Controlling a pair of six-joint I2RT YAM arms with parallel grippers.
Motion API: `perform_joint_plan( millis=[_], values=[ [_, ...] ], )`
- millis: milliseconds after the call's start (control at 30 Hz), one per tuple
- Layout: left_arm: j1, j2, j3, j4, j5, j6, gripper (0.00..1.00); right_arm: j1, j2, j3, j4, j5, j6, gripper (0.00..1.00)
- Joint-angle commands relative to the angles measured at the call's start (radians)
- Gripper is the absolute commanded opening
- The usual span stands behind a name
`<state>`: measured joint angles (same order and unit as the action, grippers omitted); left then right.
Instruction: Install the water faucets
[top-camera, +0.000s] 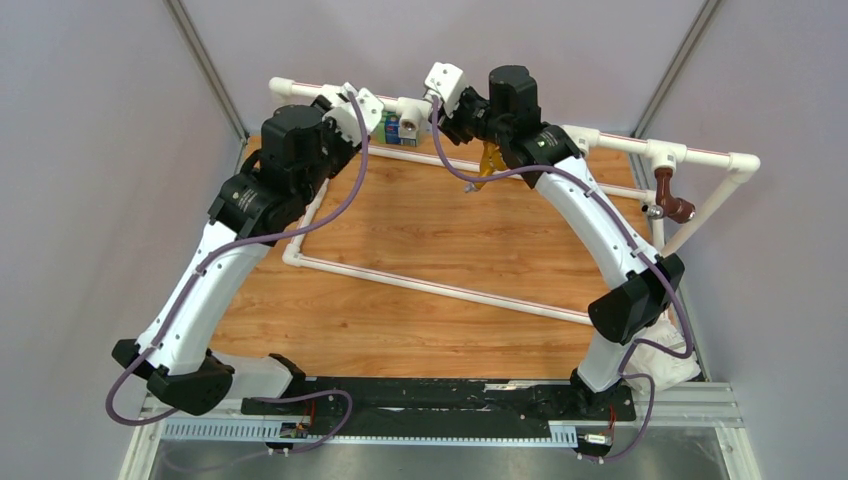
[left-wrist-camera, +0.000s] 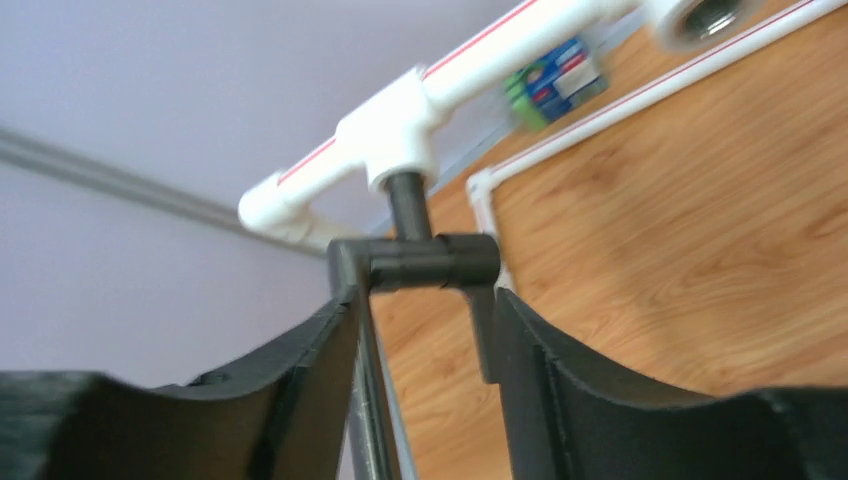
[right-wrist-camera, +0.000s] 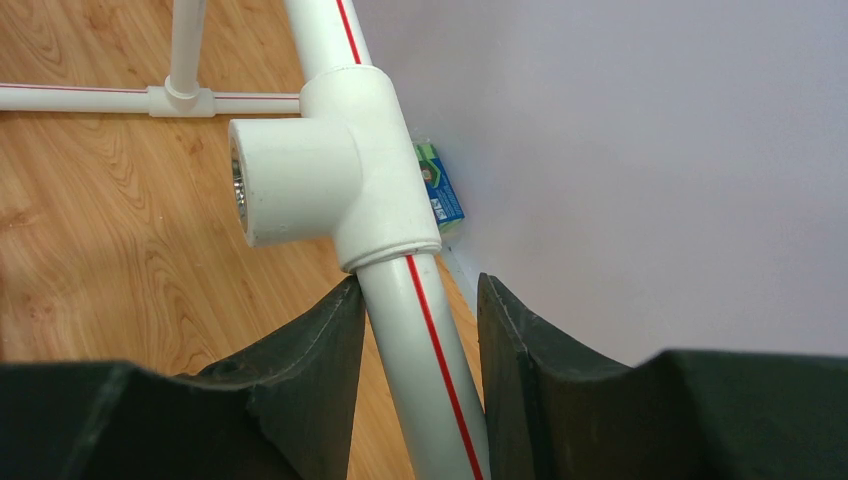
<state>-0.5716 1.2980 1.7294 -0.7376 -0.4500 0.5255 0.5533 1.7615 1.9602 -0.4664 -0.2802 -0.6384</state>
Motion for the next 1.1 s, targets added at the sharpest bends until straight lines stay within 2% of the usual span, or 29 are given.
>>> perform_joint_plan(
  millis=[0, 100, 267, 333, 433, 567, 633, 833, 1067],
  values=[
    [-0.036, -0.025, 0.085, 0.096, 0.18, -0.128, 0.66, 0.054, 0.013, -0.034, -0.107, -0.105, 0.1, 0.0],
    [-0.036, -0.043, 0.107, 0.104, 0.186, -0.223, 0.75, 0.056, 0.012, -0.037, -0.109, -0.103, 0.102, 0.0],
    [0.01, -0.049, 0.168, 0.049, 0.077, -0.407, 0.83, 0.054, 0.009, -0.04, -0.107, -0.103, 0.1, 0.0],
    [0.09, -0.055, 0.185, 0.006, 0.124, -0.519, 0.84, 0.054, 0.009, -0.04, -0.107, -0.106, 0.102, 0.0],
    [0.246, -0.074, 0.157, -0.006, 0.27, -0.672, 0.84, 0.056, 0.006, -0.041, -0.109, -0.108, 0.103, 0.0],
    [0.361, -0.082, 0.082, 0.026, 0.41, -0.763, 0.84, 0.056, -0.004, -0.043, -0.107, -0.105, 0.102, 0.0],
    [0.404, -0.077, 0.053, 0.055, 0.444, -0.803, 0.84, 0.056, -0.007, -0.044, -0.107, -0.103, 0.102, 0.0],
    [0.503, -0.005, 0.027, 0.127, 0.666, -0.904, 0.81, 0.054, -0.013, -0.05, -0.106, -0.1, 0.097, 0.0],
    [0.503, 0.081, 0.077, 0.159, 0.781, -0.914, 0.66, 0.054, -0.011, -0.052, -0.106, -0.097, 0.098, 0.0]
  ],
)
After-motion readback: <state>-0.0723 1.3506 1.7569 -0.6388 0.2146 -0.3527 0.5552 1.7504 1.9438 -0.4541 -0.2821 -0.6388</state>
